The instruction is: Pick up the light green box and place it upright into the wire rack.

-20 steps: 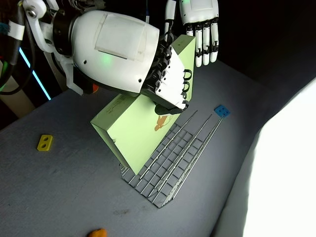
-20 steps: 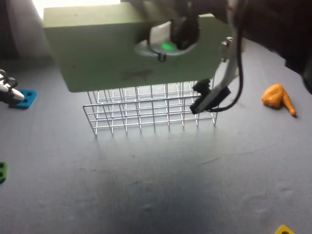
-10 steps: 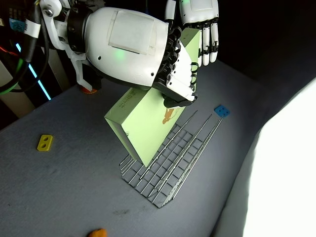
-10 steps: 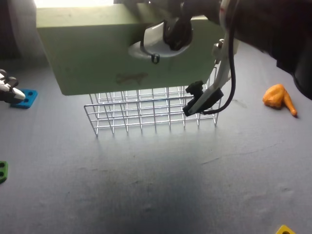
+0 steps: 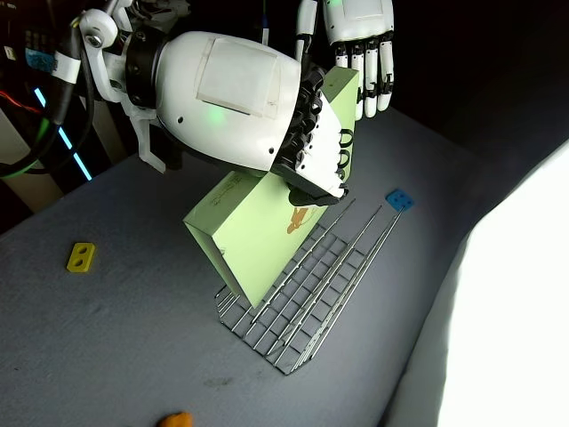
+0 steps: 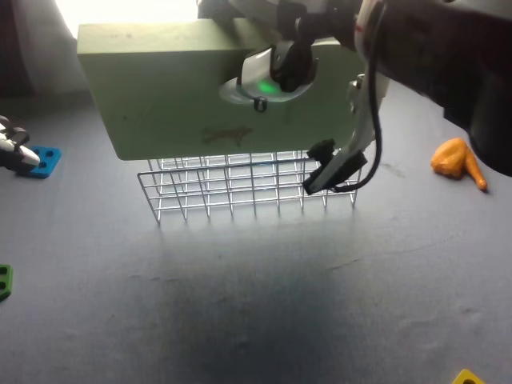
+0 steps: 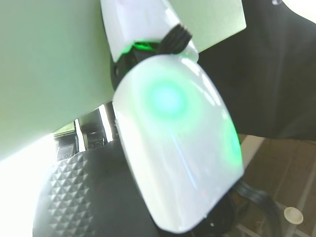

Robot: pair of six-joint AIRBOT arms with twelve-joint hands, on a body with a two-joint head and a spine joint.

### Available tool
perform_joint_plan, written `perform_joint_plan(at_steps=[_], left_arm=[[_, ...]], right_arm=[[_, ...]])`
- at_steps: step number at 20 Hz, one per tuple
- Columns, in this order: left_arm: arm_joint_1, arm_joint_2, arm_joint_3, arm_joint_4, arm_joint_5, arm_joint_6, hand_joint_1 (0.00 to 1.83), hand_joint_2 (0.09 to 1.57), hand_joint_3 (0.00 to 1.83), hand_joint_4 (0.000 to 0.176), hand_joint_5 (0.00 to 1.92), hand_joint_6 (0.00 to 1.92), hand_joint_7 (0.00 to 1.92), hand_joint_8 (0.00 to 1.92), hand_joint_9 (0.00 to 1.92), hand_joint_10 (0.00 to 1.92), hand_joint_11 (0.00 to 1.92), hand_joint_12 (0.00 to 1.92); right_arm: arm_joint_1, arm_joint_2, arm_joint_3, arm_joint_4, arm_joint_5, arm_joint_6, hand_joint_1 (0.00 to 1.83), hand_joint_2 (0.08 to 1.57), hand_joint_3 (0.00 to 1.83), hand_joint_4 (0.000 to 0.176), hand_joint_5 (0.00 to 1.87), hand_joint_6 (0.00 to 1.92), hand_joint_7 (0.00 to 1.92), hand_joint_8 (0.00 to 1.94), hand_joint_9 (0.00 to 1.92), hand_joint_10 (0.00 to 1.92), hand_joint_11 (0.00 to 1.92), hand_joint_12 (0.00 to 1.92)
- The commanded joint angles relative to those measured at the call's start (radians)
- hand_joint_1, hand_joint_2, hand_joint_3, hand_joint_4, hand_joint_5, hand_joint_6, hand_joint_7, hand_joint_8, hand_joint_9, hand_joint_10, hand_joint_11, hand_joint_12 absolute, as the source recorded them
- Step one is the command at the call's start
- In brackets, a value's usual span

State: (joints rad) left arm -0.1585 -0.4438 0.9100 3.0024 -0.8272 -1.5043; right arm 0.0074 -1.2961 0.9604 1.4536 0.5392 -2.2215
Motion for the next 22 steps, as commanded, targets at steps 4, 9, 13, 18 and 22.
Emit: perform_joint_plan(at_steps=[4,9,13,18,22], left_arm=[[-0.014,0.001,0.002,0.010,0.082,0.002,0.11,1.30,0.00,0.018,0.25,0.00,0.33,0.00,0.32,0.01,0.00,0.70],[-0.014,0.001,0.002,0.010,0.082,0.002,0.22,1.31,0.00,0.003,0.26,0.00,0.37,0.01,0.30,0.00,0.00,0.59],[-0.014,0.001,0.000,0.010,0.082,0.002,0.22,1.31,0.00,0.003,0.26,0.00,0.37,0.00,0.30,0.00,0.00,0.59],[-0.014,0.001,-0.001,0.010,0.082,0.002,0.31,1.28,0.00,0.052,0.26,0.00,0.32,0.00,0.25,0.00,0.00,0.58],[-0.014,0.001,-0.001,0.010,0.082,0.002,0.32,1.28,0.00,0.046,0.28,0.00,0.33,0.00,0.27,0.01,0.00,0.63]], right_arm=[[-0.004,-0.013,0.033,-0.054,0.009,0.016,1.23,1.15,0.00,0.000,1.01,0.82,0.84,1.40,0.65,1.50,0.47,1.87],[-0.039,-0.025,0.053,-0.054,-0.026,0.034,1.23,1.16,0.00,0.000,0.96,0.88,0.85,1.40,0.66,1.51,0.50,1.88],[-0.073,-0.038,0.074,-0.082,-0.054,0.081,1.23,1.16,0.00,0.000,0.96,0.88,0.85,1.40,0.66,1.51,0.50,1.88],[-0.083,-0.070,0.123,-0.127,-0.058,0.142,1.24,1.14,0.00,0.000,1.04,0.77,0.87,1.34,0.67,1.52,0.55,1.89],[-0.105,-0.101,0.171,-0.127,-0.073,0.141,1.24,1.14,0.00,0.000,1.03,0.79,0.88,1.34,0.67,1.52,0.56,1.86]])
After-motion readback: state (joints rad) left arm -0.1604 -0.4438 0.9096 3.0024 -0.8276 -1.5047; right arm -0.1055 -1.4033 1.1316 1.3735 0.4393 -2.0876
